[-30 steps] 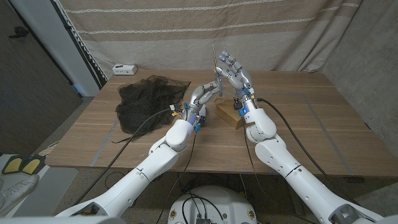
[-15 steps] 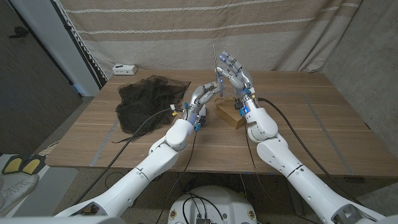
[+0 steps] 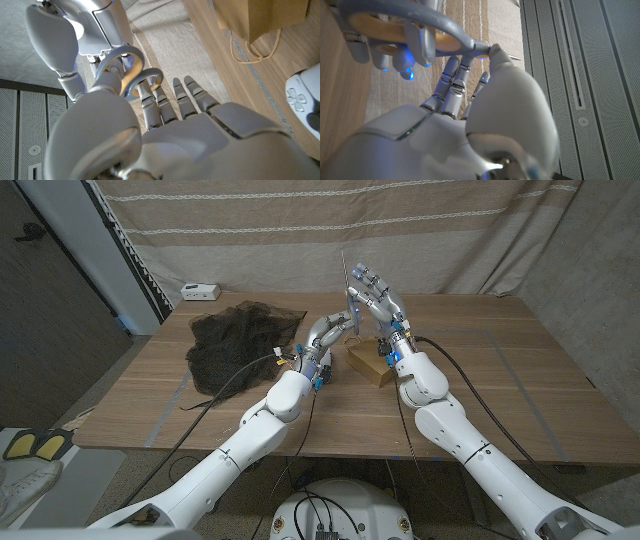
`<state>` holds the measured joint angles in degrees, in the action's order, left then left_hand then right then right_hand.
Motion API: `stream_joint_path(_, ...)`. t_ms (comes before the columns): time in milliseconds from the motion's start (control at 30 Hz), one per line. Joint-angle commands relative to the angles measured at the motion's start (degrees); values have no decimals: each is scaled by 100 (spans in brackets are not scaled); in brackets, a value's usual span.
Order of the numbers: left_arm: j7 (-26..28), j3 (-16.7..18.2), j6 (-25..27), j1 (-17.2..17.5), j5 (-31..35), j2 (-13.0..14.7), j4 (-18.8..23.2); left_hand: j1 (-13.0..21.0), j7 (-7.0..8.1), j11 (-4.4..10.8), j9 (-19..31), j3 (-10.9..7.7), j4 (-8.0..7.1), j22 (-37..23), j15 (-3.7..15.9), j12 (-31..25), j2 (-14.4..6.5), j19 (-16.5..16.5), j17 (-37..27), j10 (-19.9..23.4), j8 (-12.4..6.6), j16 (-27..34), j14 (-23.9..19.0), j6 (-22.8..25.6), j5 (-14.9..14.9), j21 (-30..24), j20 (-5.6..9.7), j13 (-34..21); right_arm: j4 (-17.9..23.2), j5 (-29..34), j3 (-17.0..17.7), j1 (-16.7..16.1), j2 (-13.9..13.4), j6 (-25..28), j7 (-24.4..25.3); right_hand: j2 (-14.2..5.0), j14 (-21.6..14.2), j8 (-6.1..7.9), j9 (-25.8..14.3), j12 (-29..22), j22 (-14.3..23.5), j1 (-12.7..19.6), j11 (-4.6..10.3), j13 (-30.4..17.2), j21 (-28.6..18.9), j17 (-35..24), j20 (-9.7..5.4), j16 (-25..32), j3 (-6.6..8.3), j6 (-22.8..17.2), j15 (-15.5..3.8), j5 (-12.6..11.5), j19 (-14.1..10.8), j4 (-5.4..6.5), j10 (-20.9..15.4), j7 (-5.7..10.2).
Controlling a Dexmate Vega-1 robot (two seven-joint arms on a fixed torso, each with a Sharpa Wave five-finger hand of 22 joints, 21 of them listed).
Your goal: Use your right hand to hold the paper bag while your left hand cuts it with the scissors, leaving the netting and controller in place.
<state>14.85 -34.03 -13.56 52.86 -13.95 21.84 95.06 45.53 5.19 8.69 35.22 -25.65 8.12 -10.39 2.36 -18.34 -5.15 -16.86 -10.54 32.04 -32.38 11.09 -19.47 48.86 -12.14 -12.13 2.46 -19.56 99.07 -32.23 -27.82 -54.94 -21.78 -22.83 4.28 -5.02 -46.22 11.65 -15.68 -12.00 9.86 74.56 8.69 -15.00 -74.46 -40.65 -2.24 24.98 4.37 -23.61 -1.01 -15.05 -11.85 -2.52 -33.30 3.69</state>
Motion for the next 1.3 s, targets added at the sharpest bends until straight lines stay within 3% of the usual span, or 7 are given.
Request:
stream_joint_path(33,13,24,22,62,-41,30,47,-440,11,375,269,-856,-782,-13,994,-62,-418,18,-17,814,-230,-33,-63,53,-7,-17,688,-57,51,-35,2,-10,-62,53,-49,104,13,-32,-2,17,-2,-451,29,-66,184,38,-796,-83,-225,179,-1237,-227,-58,138,136,33)
stream_joint_path(167,16,28,18,77,-42,41,60,-446,1,376,259,-878,-775,-13,994,-75,-411,10,-16,827,-255,-38,-67,82,-3,-18,681,-86,57,-17,-4,-14,-84,46,-71,27,905,-22,11,20,3,-778,20,-115,436,275,-726,-526,-334,317,-1247,-508,43,269,319,42)
stream_joint_path(300,19,38,18,91,-53,52,68,-457,-10,377,203,-927,-753,-14,995,-107,-392,-24,-14,868,-286,-42,-93,134,7,-28,700,-149,82,-29,-2,-24,-101,88,-59,117,1705,-22,33,-16,11,-1108,1,-143,659,484,-691,-966,-523,468,-1185,-730,148,357,525,48)
stream_joint_path(433,47,58,17,125,-66,60,99,-464,-5,375,169,-958,-738,-14,996,-125,-382,-30,-13,889,-300,-44,-109,149,14,-27,703,-188,83,-63,5,-40,-96,102,-50,195,2593,-16,59,-64,18,-1603,-70,-152,926,567,-463,-1299,-789,620,-1039,-912,528,490,741,70)
stream_joint_path(700,34,125,8,214,-220,75,165,-483,-21,374,71,-1037,-695,-14,994,-149,-358,-44,-11,911,-315,-47,-150,159,32,-25,704,-273,56,-47,37,-56,-80,121,47,235,2838,-68,72,-6,18,-1883,-163,-139,1132,706,-309,-1353,-954,999,-994,-1076,763,520,1217,34)
stream_joint_path(1167,201,295,201,424,-561,71,420,-573,38,369,-238,-1194,-579,-70,993,-256,-276,-370,-13,1143,-341,-8,-452,239,77,-166,717,-443,-84,150,96,38,-144,211,198,238,2723,-45,79,-11,23,-2054,-158,-124,1274,819,-347,-1289,-1055,1162,-915,-1178,890,532,1459,1)
stream_joint_path(1300,198,307,178,448,-585,95,451,-637,137,373,-396,-1242,-533,-101,994,-288,-218,-549,-13,1269,-356,14,-694,318,67,-259,696,-487,-90,151,119,78,-217,269,156,211,2809,-65,92,22,36,-2219,-308,-109,1348,890,-228,-1312,-1125,1342,-905,-1230,973,580,1714,-69)
